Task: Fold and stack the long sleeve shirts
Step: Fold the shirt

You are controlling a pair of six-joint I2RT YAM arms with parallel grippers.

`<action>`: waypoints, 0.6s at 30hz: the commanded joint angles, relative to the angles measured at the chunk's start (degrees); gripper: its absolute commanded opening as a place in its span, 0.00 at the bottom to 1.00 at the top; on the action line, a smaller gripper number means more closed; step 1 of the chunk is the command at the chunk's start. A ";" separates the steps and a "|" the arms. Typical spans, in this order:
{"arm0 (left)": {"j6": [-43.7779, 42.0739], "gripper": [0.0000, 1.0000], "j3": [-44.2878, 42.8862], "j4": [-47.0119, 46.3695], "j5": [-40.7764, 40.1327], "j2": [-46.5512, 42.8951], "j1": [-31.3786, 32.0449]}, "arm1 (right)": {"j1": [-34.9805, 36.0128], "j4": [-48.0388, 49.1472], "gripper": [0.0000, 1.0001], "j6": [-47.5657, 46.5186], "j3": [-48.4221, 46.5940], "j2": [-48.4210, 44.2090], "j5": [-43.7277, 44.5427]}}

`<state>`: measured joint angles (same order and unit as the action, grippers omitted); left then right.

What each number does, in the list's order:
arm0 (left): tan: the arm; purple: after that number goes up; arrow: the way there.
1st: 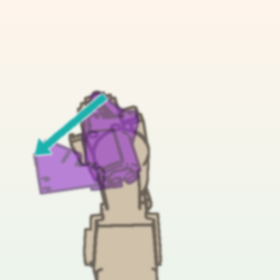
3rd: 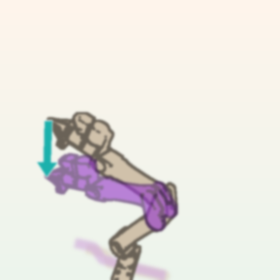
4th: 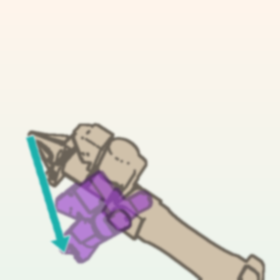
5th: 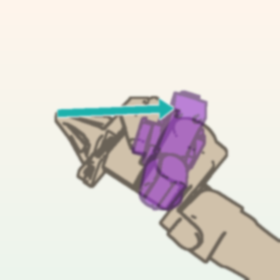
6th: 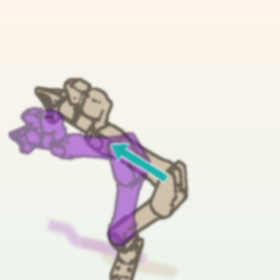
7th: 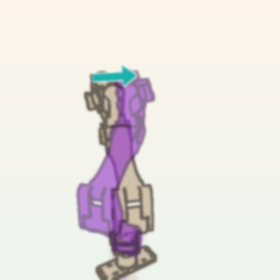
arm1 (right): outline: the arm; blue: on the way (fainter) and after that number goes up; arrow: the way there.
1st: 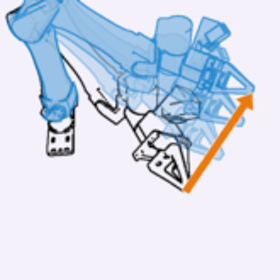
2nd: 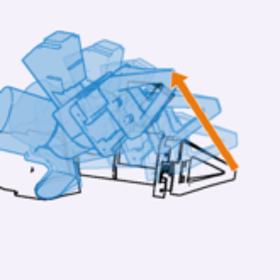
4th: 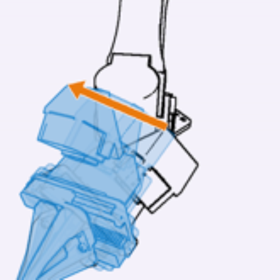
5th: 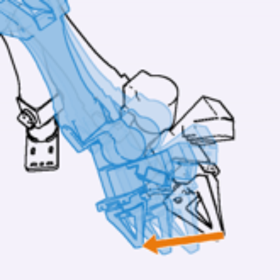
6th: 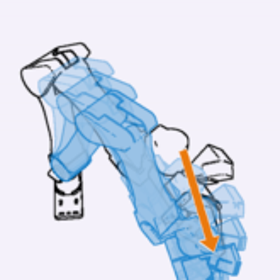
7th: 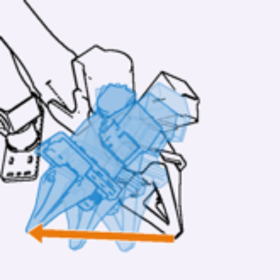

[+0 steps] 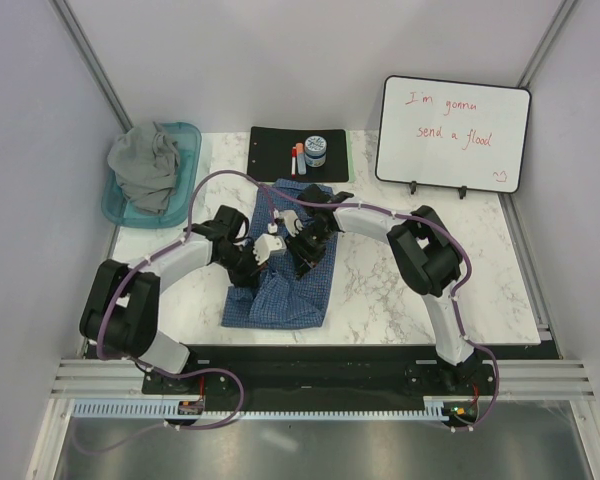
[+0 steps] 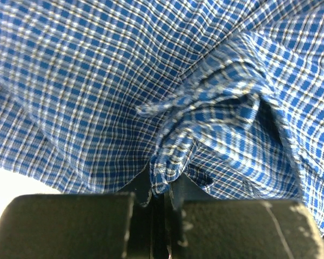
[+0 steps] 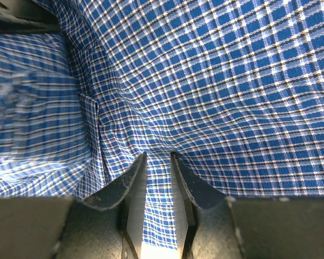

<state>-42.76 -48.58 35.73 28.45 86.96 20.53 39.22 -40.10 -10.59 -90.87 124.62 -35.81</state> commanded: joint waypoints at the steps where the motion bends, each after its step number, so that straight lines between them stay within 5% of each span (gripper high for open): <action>1: 4.44 0.02 -0.47 -3.64 -0.06 -4.86 -0.58 | -0.02 -0.42 0.32 -3.30 -0.97 0.98 5.05; 15: 6.11 0.02 -2.84 -6.81 -4.01 1.19 0.21 | -3.27 -2.27 0.39 -1.72 -2.65 -4.38 5.14; 18: 7.43 0.10 -3.89 -6.64 -4.54 2.60 0.21 | -4.76 -2.79 0.40 -0.57 -1.33 -7.28 5.40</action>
<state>-38.30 -49.54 31.92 26.06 88.09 20.62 36.91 -41.98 -11.35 -92.18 123.31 -32.32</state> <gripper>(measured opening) 0.041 0.396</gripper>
